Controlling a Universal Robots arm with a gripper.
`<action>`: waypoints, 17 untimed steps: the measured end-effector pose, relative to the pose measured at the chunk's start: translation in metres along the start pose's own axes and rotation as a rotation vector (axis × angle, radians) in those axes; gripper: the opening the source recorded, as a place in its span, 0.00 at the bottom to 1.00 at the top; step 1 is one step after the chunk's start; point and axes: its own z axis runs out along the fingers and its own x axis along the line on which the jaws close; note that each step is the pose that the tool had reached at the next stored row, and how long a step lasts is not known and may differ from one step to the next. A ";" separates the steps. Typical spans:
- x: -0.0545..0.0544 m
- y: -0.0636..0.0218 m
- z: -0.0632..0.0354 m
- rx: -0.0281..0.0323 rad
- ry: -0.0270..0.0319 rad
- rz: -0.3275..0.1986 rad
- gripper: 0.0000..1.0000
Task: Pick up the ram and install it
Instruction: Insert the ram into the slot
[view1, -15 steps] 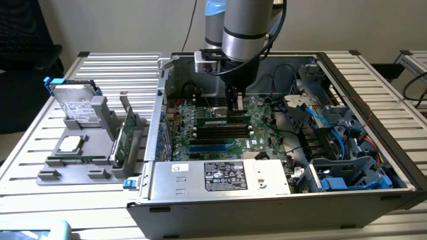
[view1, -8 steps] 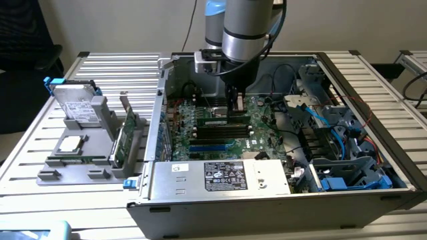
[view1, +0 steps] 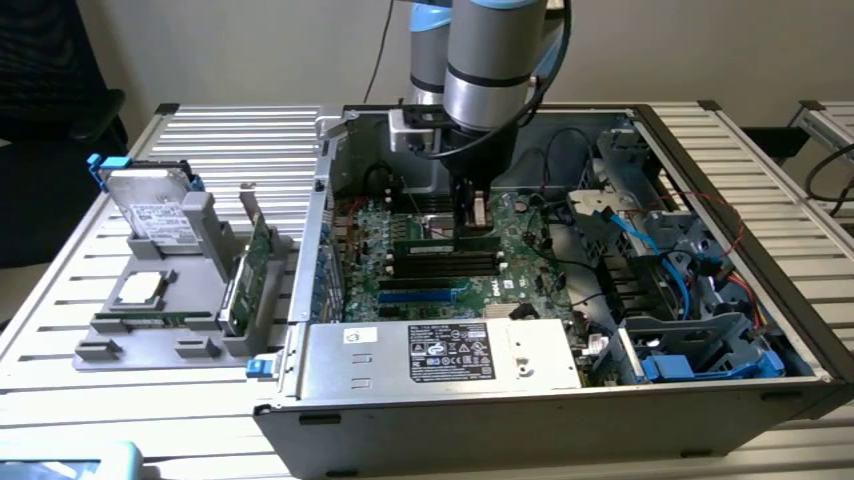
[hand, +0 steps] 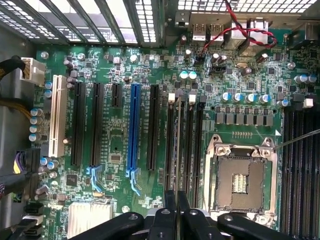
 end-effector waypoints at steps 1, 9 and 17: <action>0.001 -0.0001 0.0001 -0.0003 0.0000 0.000 0.13; 0.002 -0.0010 0.0043 -0.0014 0.0027 0.000 0.13; 0.002 -0.0018 0.0089 -0.0014 0.0054 0.000 0.13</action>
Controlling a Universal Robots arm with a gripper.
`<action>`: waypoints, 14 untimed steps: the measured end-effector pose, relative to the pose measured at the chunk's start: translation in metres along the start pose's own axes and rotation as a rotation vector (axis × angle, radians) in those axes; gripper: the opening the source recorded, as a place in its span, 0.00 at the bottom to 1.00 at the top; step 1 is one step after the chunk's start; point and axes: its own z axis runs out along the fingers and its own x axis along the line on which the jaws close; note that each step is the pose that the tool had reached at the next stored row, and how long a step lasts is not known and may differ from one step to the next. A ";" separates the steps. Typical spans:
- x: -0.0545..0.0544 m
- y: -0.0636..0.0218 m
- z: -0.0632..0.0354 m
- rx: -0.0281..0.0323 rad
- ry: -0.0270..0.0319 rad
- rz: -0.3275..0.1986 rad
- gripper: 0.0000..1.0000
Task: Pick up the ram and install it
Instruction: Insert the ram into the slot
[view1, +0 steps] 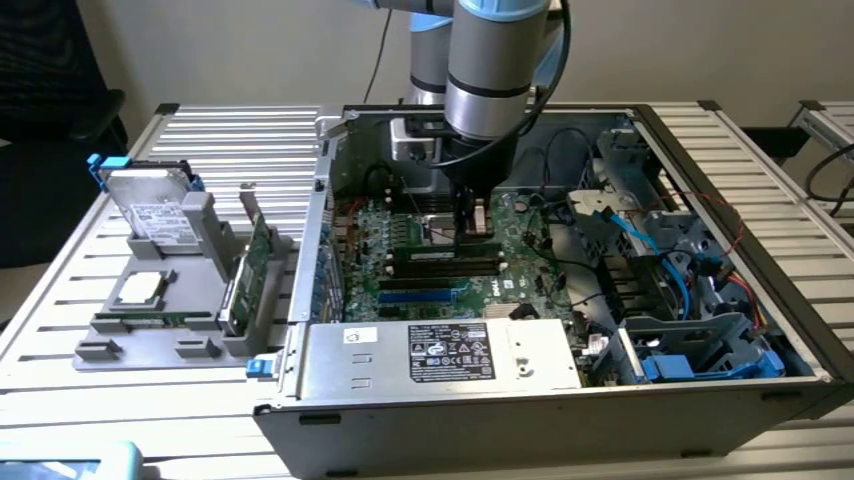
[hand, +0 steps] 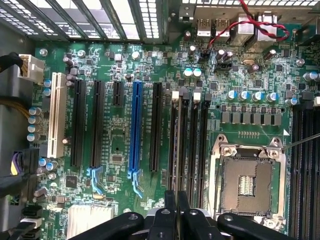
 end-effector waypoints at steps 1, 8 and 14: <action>0.000 -0.0003 0.0004 0.0000 0.0002 0.000 0.13; 0.000 -0.0008 0.0035 -0.0001 0.0020 0.000 0.13; 0.000 -0.0008 0.0052 -0.0002 0.0035 0.000 0.13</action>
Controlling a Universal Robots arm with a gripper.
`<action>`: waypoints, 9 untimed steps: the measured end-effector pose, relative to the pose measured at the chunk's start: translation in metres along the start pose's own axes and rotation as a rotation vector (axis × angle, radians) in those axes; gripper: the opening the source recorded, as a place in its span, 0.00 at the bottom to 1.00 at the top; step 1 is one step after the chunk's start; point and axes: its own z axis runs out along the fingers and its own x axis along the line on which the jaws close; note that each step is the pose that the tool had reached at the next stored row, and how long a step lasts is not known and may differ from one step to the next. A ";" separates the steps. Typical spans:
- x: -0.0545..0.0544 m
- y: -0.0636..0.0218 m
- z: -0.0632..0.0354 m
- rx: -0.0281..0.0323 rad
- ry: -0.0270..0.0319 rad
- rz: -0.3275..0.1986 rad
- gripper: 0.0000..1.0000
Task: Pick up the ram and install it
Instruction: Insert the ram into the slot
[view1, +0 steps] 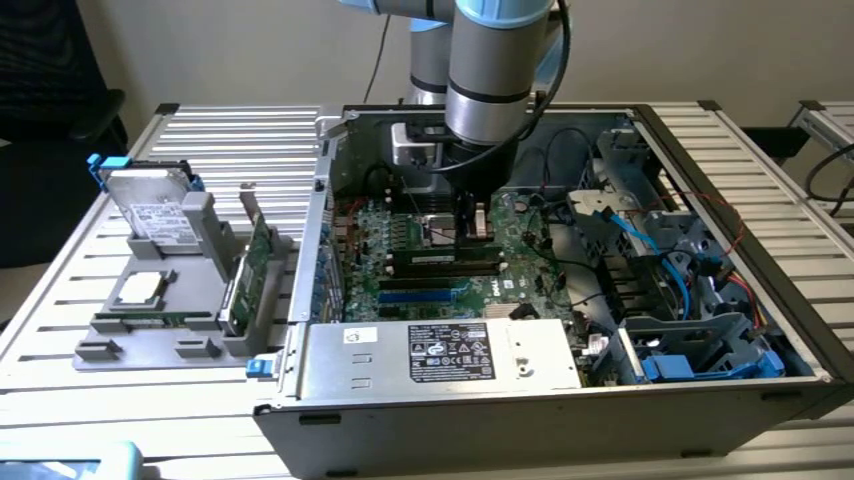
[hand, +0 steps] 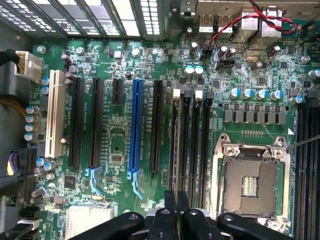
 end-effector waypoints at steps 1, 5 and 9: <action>0.000 0.0000 0.0001 0.0000 0.0002 0.000 0.13; 0.000 0.0000 0.0016 0.0000 0.0008 0.000 0.13; -0.001 -0.0001 0.0026 -0.0001 0.0020 0.000 0.13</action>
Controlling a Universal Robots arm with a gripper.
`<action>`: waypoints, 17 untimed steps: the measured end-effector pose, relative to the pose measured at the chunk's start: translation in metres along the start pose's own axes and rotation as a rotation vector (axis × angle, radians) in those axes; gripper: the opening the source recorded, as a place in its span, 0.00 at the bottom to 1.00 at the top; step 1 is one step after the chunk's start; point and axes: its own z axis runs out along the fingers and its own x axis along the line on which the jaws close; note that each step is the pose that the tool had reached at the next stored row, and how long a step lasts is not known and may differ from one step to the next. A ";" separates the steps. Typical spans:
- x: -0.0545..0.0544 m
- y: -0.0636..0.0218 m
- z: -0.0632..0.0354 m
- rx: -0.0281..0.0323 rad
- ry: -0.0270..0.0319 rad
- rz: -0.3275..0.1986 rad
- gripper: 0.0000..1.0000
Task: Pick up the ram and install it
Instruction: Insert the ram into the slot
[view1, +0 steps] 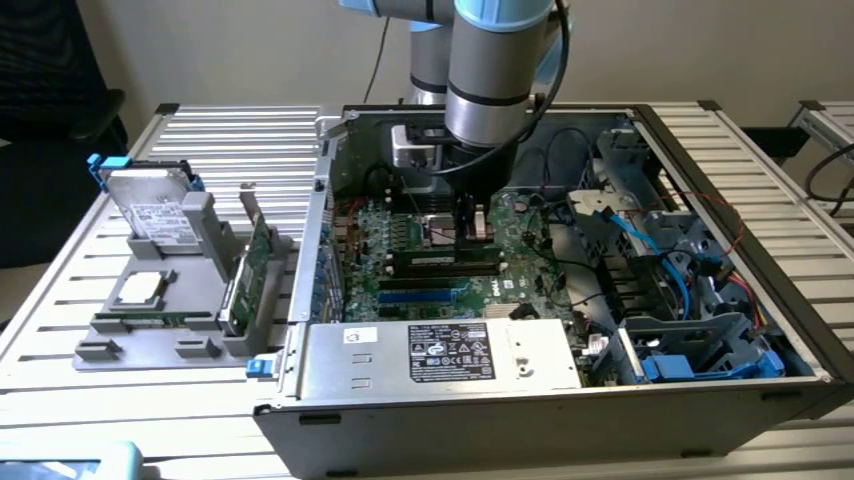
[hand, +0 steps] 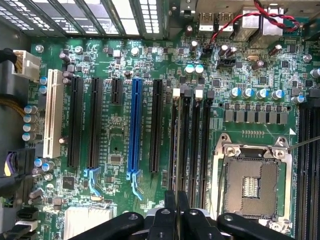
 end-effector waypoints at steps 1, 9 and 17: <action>0.000 0.0000 0.0003 0.0000 0.0003 0.000 0.13; 0.000 0.0000 0.0012 0.0000 0.0014 0.000 0.13; -0.001 -0.0001 0.0014 -0.0002 0.0022 0.001 0.13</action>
